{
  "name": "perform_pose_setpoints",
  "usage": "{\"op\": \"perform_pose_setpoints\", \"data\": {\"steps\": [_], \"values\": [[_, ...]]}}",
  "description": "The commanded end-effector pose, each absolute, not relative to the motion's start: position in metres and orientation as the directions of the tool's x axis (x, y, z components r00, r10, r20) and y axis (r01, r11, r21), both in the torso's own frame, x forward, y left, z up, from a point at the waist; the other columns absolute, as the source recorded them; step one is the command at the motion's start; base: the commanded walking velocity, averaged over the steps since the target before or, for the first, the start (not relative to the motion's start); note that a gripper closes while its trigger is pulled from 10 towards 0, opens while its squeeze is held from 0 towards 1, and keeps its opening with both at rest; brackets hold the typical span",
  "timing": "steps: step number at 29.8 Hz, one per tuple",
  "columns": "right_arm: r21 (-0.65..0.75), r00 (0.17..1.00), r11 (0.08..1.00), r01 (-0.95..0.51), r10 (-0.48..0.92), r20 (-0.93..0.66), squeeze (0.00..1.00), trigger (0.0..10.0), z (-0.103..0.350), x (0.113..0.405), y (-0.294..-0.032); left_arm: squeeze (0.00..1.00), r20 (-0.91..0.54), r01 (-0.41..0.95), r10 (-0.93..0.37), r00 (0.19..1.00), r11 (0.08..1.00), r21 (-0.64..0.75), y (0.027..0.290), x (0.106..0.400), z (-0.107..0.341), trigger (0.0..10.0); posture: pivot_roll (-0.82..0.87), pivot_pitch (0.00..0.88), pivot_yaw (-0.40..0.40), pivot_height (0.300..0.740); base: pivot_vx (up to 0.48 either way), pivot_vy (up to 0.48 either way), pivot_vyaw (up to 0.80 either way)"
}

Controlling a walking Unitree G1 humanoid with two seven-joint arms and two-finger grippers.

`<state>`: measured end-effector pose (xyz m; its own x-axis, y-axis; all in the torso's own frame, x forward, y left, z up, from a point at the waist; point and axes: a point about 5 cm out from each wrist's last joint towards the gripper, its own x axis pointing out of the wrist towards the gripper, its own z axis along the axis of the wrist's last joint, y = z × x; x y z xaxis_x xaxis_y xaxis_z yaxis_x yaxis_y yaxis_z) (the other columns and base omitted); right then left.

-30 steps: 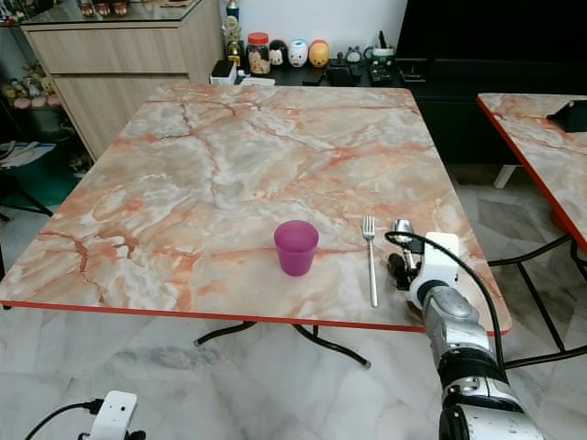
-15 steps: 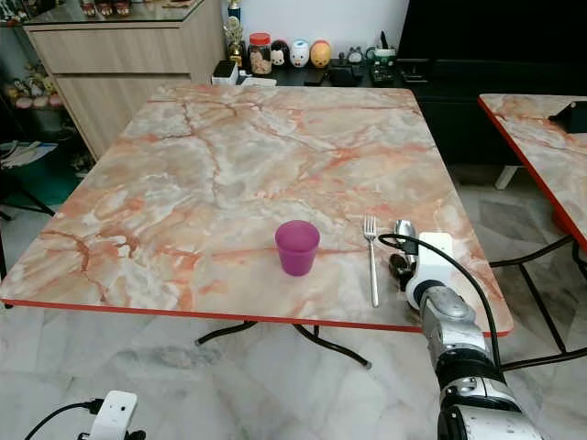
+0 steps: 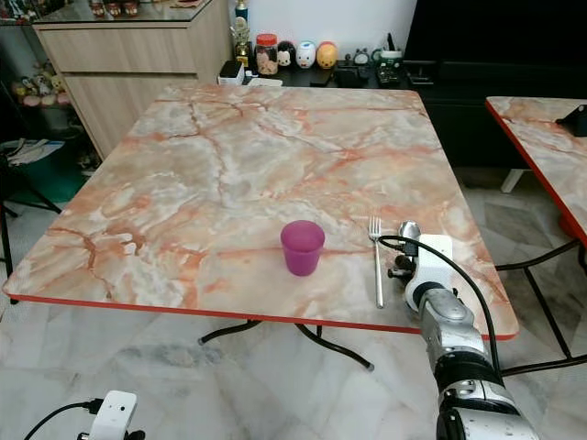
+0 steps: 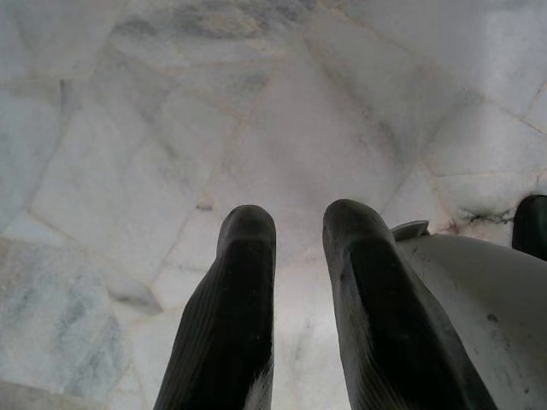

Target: Setting the table

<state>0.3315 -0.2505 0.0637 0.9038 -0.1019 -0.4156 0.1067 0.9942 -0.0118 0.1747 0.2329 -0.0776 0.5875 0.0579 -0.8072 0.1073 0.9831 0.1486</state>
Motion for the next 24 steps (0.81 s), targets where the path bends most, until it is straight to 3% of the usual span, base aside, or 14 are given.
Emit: {"op": "perform_pose_setpoints", "data": {"steps": [1, 11, 15, 16, 17, 24], "values": [[-0.01, 0.896, 0.991, 0.133, -0.124, -0.427, 0.0, 0.0, 0.059, 0.327, -0.254, 0.0, -0.811, 0.113, 0.07, 0.581, 0.98, 0.165, 0.238, 0.172, -0.078, 10.0, 0.03, 0.0, 0.016, 0.724, 0.0, 0.0, 0.0], [-0.039, 0.901, 0.974, 0.222, -0.22, -0.373, 0.0, 0.0, 0.065, 0.327, -0.263, 0.0, -0.811, 0.111, 0.065, 0.582, 0.981, 0.159, 0.237, 0.172, -0.078, 10.0, 0.03, 0.0, 0.016, 0.724, 0.0, 0.0, 0.0], [-0.085, 0.894, 0.941, 0.326, -0.337, -0.296, 0.0, 0.0, 0.074, 0.325, -0.273, 0.0, -0.81, 0.113, 0.062, 0.583, 0.981, 0.156, 0.236, 0.172, -0.078, 10.0, 0.03, 0.0, 0.015, 0.724, 0.0, 0.0, 0.0], [-0.086, 0.896, 0.939, 0.332, -0.342, -0.284, 0.0, 4.5, 0.075, 0.325, -0.273, 0.0, -0.81, 0.113, 0.061, 0.583, 0.981, 0.156, 0.235, 0.172, -0.078, 10.0, 0.02, 0.0, 0.016, 0.724, 0.0, 0.0, 0.0], [-0.083, 0.908, 0.942, 0.324, -0.335, -0.253, 0.0, 10.0, 0.078, 0.325, -0.269, 0.0, -0.81, 0.113, 0.061, 0.583, 0.981, 0.156, 0.235, 0.173, -0.078, 10.0, 0.02, 0.0, 0.016, 0.724, 0.0, 0.0, 0.0], [-0.082, 0.964, 0.962, 0.261, -0.264, -0.029, 0.0, 10.0, 0.105, 0.327, -0.242, 0.0, -0.808, 0.114, 0.06, 0.586, 0.981, 0.155, 0.233, 0.174, -0.078, 10.0, 0.02, 0.0, 0.017, 0.724, 0.0, 0.0, 0.0]]}}
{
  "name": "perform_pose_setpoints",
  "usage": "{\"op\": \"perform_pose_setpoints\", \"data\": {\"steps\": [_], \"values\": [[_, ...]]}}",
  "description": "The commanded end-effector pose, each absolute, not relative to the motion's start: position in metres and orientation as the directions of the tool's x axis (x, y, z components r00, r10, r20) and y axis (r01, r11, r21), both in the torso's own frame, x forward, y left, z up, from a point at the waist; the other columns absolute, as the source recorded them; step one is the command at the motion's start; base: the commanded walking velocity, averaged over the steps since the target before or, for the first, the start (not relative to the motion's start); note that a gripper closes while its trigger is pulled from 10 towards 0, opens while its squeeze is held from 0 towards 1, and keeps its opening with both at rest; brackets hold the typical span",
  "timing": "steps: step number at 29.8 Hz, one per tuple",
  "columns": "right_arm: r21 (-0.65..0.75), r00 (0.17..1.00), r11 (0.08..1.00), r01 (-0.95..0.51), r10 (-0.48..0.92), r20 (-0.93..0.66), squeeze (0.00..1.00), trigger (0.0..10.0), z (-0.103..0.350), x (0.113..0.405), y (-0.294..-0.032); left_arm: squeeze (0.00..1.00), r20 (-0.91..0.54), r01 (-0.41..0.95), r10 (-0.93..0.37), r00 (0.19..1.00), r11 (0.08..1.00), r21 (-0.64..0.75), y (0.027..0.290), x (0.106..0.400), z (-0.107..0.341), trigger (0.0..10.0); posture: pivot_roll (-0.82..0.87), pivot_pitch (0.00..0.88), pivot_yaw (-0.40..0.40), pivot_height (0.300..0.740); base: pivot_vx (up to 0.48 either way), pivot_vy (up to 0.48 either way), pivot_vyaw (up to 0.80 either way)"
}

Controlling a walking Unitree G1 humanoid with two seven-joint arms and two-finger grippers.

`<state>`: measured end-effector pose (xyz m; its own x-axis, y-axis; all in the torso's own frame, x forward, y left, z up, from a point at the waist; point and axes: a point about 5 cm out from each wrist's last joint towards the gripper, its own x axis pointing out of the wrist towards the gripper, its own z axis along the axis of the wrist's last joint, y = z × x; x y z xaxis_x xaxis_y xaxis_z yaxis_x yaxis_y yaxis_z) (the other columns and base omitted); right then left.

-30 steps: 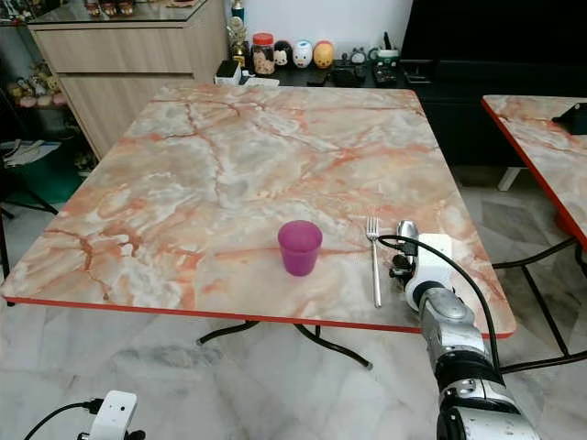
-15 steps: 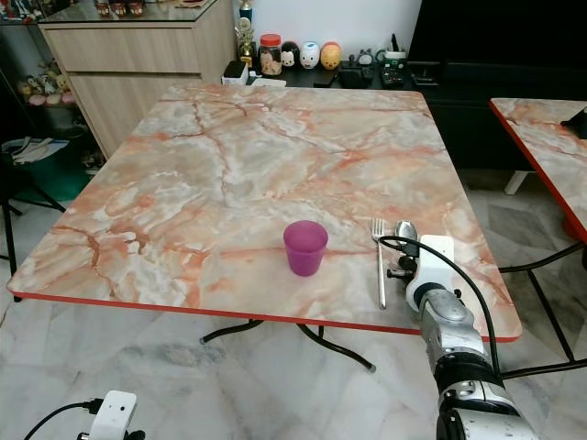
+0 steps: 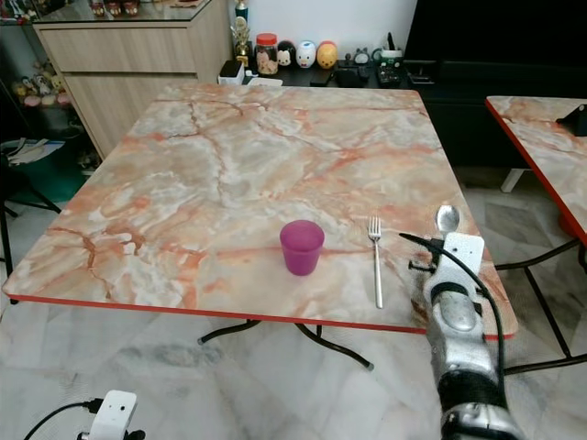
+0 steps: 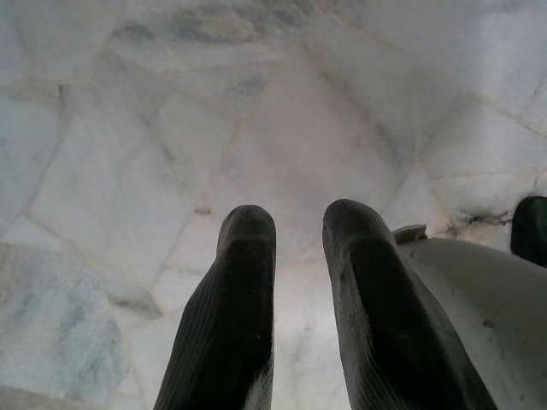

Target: Setting the table

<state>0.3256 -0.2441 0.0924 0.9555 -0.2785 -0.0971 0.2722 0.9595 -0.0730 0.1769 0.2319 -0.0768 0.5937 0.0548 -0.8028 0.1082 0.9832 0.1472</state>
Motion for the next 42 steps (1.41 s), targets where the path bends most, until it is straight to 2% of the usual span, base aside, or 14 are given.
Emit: {"op": "perform_pose_setpoints", "data": {"steps": [1, 7, 13, 38, 42], "values": [[-0.094, 0.965, 0.961, 0.259, -0.261, -0.005, 0.0, 10.0, 0.108, 0.327, -0.24, 0.0, -0.808, 0.114, 0.06, 0.586, 0.981, 0.156, 0.233, 0.173, -0.078, 10.0, 0.02, 0.0, 0.017, 0.724, 0.0, 0.0, 0.0], [-0.125, 0.945, 0.953, 0.274, -0.243, 0.221, 0.0, 10.0, 0.142, 0.316, -0.236, 0.0, -0.805, 0.113, 0.063, 0.59, 0.981, 0.16, 0.231, 0.174, -0.078, 10.0, 0.01, 0.0, 0.014, 0.724, 0.0, 0.0, 0.0], [-0.193, 0.935, 0.949, 0.248, -0.183, 0.305, 0.0, 10.0, 0.155, 0.308, -0.225, 0.0, -0.803, 0.125, 0.066, 0.592, 0.977, 0.173, 0.229, 0.176, -0.078, 10.0, 0.01, 0.0, 0.015, 0.724, 0.0, 0.0, 0.0], [-0.126, 0.927, 0.956, 0.264, -0.215, 0.306, 0.0, 10.0, 0.168, 0.317, -0.219, 0.0, -0.816, 0.116, 0.08, 0.572, 0.977, 0.177, 0.237, 0.166, -0.081, 10.0, 0.01, 0.0, 0.018, 0.724, 0.0, -0.328, 0.0], [-0.095, 0.925, 0.956, 0.276, -0.238, 0.296, 0.0, 10.0, 0.163, 0.314, -0.221, 0.0, -0.821, 0.117, 0.082, 0.566, 0.977, 0.178, 0.237, 0.163, -0.082, 10.0, 0.01, 0.0, 0.018, 0.724, 0.0, -0.345, -0.66]]}}
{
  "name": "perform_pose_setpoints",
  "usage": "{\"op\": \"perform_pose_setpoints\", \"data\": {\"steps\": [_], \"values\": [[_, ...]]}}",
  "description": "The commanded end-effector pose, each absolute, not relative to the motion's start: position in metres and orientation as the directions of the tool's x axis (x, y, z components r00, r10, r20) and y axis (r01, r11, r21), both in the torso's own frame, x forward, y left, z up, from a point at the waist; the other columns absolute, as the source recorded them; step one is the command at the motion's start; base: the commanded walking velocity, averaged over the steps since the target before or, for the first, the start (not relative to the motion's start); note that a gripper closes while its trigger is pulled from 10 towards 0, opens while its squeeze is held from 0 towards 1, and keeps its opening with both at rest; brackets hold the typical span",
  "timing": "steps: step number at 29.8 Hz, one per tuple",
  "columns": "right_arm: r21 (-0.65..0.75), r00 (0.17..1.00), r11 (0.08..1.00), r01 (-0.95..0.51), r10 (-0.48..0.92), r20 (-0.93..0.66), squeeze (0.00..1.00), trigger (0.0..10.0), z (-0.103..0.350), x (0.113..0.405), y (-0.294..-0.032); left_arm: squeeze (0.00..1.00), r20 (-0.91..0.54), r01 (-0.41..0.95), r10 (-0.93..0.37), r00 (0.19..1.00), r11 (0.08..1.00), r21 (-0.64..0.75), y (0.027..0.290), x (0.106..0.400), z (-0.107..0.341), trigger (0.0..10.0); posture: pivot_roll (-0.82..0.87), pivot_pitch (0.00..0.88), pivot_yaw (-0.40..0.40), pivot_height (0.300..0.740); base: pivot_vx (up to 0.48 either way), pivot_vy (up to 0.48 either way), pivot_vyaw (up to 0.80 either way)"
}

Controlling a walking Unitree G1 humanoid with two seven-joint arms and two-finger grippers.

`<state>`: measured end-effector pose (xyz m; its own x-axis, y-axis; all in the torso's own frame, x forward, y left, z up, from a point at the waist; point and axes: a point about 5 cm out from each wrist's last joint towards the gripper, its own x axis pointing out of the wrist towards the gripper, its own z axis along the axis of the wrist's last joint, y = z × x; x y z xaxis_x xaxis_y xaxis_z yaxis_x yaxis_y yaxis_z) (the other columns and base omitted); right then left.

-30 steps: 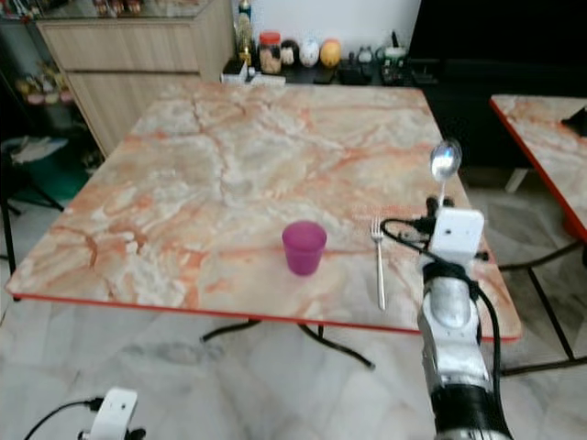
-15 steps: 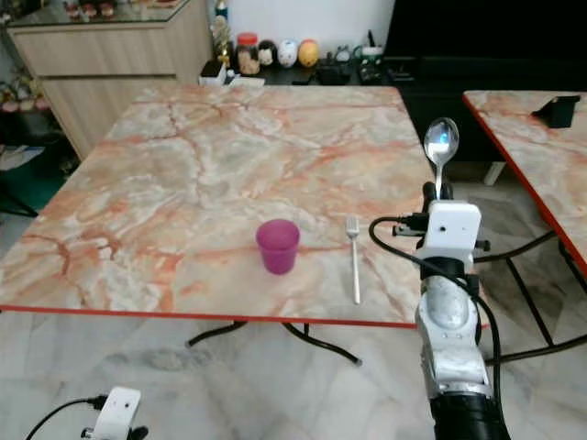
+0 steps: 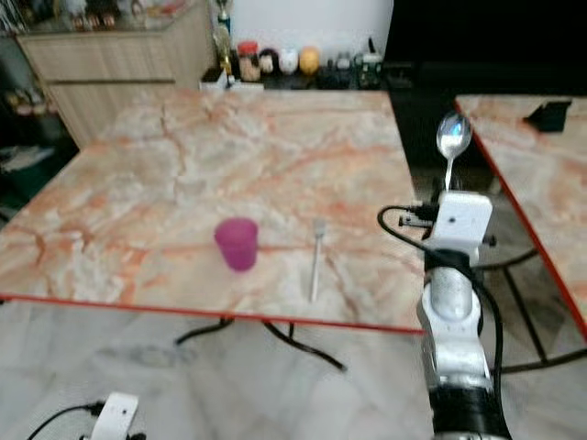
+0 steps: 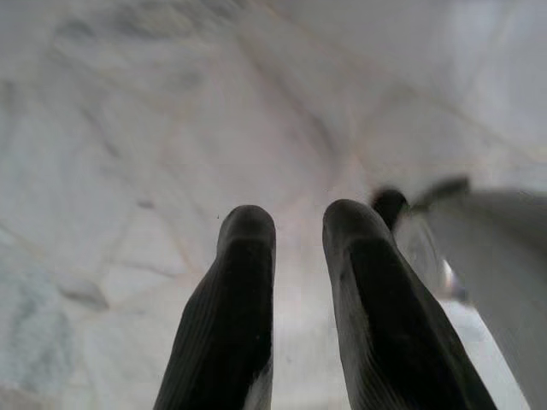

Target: Setting the table

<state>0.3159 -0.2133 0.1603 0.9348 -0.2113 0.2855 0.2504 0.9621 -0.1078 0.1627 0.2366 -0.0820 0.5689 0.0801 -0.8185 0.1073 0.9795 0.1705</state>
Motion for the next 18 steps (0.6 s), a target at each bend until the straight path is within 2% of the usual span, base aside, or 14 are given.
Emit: {"op": "perform_pose_setpoints", "data": {"steps": [1, 18], "values": [[-0.094, 0.926, 0.957, 0.273, -0.235, 0.296, 0.0, 10.0, 0.163, 0.315, -0.222, 0.0, -0.822, 0.117, 0.083, 0.563, 0.977, 0.179, 0.237, 0.163, -0.082, 10.0, 0.01, 0.0, 0.016, 0.724, 0.0, -0.349, 0.0], [-0.081, 0.927, 0.968, 0.238, -0.202, 0.317, 0.0, 10.0, 0.175, 0.323, -0.212, 0.0, -0.82, 0.117, 0.088, 0.566, 0.976, 0.185, 0.238, 0.168, -0.08, 10.0, 0.0, 0.0, 0.028, 0.724, 0.0, -0.345, 0.0]]}}
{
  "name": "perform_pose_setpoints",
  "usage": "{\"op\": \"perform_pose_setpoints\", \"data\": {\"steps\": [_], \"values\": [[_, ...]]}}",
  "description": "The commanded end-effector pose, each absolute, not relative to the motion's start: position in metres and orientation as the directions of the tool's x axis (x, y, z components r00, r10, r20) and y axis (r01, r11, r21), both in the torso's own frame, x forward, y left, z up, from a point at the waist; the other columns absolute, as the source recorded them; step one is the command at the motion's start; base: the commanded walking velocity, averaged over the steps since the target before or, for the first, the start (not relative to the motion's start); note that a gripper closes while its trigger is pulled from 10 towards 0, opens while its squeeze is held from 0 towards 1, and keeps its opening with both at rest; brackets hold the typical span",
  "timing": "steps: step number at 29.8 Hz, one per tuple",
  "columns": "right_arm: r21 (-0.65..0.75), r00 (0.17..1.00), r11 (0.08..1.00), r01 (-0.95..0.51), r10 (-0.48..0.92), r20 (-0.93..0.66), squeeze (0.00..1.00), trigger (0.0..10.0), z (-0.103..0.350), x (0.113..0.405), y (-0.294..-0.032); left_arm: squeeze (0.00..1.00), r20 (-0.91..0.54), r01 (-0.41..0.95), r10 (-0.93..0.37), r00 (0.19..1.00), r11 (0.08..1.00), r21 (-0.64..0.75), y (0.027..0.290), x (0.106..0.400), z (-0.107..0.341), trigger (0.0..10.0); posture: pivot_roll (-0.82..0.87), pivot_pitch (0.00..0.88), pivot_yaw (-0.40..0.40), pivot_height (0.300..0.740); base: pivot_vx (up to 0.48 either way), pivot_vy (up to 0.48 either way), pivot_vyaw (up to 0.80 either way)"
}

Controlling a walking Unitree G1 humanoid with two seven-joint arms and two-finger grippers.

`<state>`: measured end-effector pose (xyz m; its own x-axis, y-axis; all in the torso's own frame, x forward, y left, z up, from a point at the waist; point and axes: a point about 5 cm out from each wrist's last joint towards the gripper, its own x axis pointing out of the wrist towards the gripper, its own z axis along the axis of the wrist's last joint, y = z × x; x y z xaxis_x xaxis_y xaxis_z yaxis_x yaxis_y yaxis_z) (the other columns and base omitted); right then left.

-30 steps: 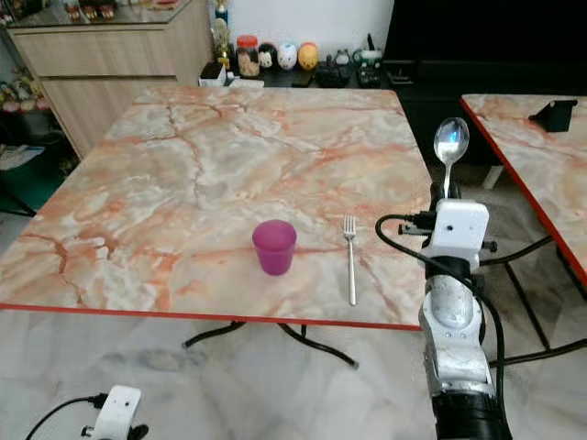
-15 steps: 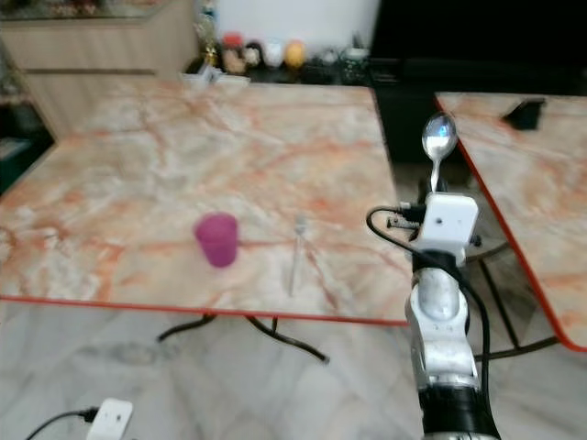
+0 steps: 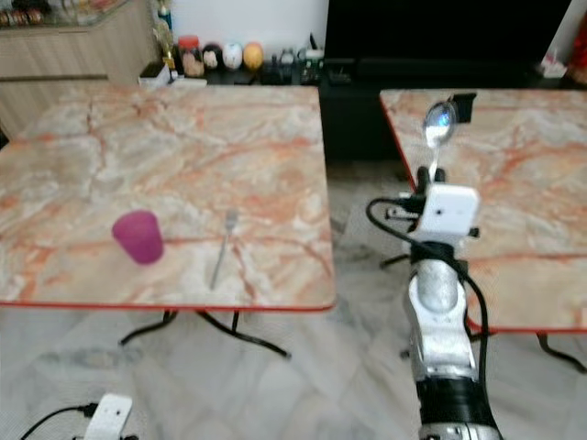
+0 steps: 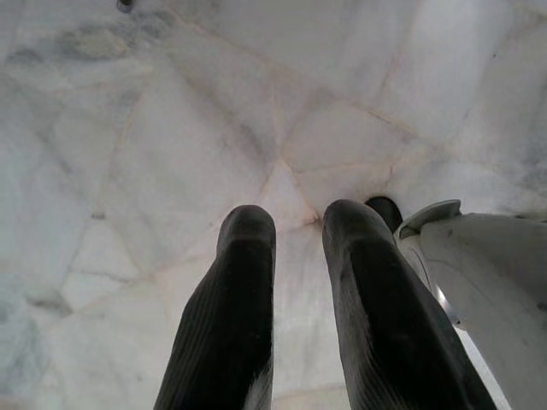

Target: Setting the table

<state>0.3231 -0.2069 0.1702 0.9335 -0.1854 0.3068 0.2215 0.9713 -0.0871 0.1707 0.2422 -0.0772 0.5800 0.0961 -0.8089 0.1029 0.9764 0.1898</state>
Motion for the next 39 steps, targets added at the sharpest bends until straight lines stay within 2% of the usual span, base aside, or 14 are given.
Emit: {"op": "perform_pose_setpoints", "data": {"steps": [1, 39], "values": [[-0.082, 0.928, 0.968, 0.238, -0.202, 0.314, 0.0, 10.0, 0.1749, 0.3229, -0.2121, 0.0, -0.82, 0.116, 0.088, 0.566, 0.976, 0.185, 0.2376, 0.1685, -0.0798, 10.0, 0.0, 0.0, 0.03, 0.724, 0.0, -0.345, 0.0], [-0.081, 0.926, 0.965, 0.248, -0.211, 0.311, 0.0, 10.0, 0.1782, 0.322, -0.2154, 0.0, -0.819, 0.142, 0.078, 0.569, 0.971, 0.191, 0.2367, 0.1713, -0.0787, 10.0, -0.02, 0.0, 0.05, 0.724, 0.0, -0.345, 0.0]]}}
